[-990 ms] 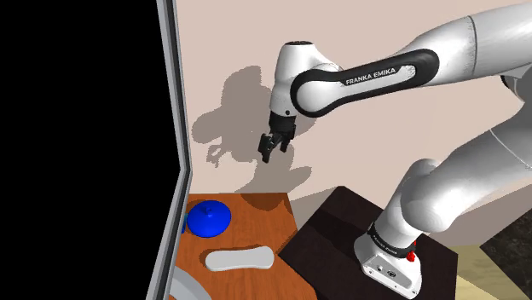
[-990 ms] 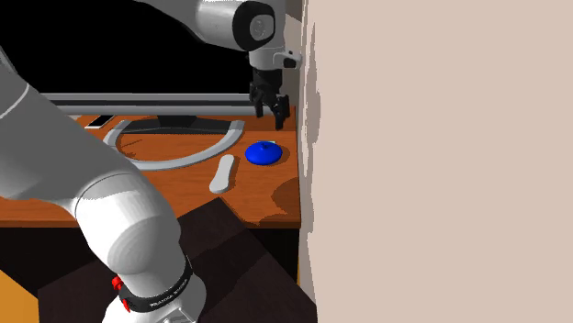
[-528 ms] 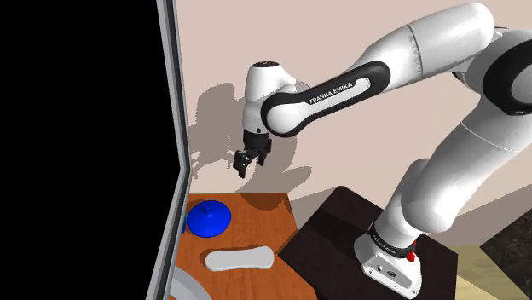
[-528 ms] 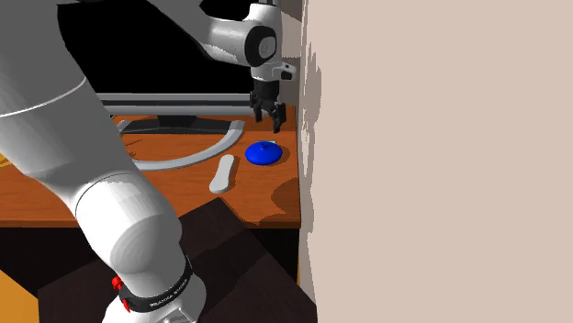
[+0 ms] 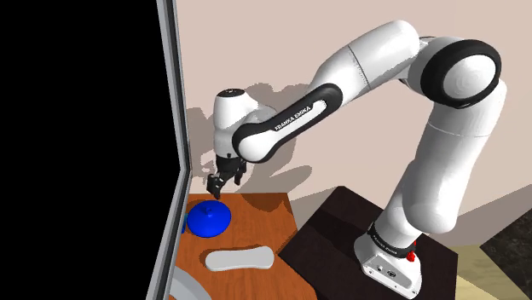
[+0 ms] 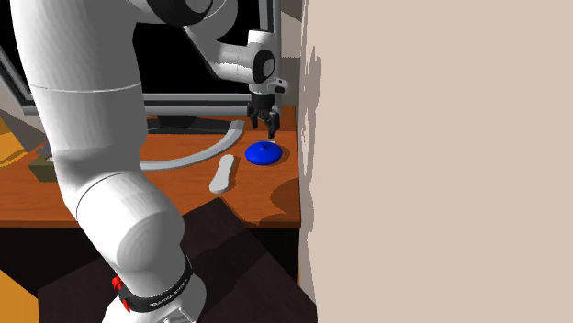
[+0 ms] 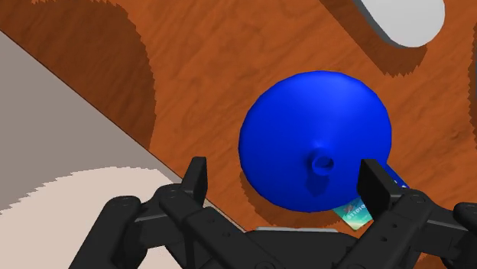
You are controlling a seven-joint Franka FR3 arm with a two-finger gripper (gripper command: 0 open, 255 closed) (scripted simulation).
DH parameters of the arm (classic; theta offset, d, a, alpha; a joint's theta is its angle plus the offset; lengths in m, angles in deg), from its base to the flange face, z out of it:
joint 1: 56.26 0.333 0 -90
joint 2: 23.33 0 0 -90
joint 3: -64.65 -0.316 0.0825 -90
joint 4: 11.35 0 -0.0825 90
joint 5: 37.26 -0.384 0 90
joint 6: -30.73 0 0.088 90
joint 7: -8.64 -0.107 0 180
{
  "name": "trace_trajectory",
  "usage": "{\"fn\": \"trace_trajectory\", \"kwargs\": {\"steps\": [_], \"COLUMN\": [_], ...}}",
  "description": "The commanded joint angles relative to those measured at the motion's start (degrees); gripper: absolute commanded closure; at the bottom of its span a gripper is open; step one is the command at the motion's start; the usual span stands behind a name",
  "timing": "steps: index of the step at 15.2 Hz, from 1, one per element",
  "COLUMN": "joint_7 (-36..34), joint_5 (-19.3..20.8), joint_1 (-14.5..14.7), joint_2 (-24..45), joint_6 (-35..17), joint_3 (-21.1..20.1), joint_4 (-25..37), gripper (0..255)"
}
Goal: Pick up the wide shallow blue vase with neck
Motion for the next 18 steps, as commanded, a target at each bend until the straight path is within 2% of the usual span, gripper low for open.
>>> {"fn": "trace_trajectory", "kwargs": {"steps": [1,5,14,15,18], "joint_7": [-1.9,-4.5,-5.4,-5.5,-5.5], "joint_5": [2.0,4.7,6.5,6.5,6.5], "joint_1": [1.3,4.1,4.9,5.0,5.0], "joint_2": [4.7,12.4,16.5,16.5,16.5], "joint_6": [-0.3,-0.9,-5.3,-5.3,-5.4], "joint_3": [0.0,0.5,1.6,1.6,1.6], "joint_4": [4.0,10.3,9.9,9.9,9.8], "gripper": [0,0,0,255,255]}}
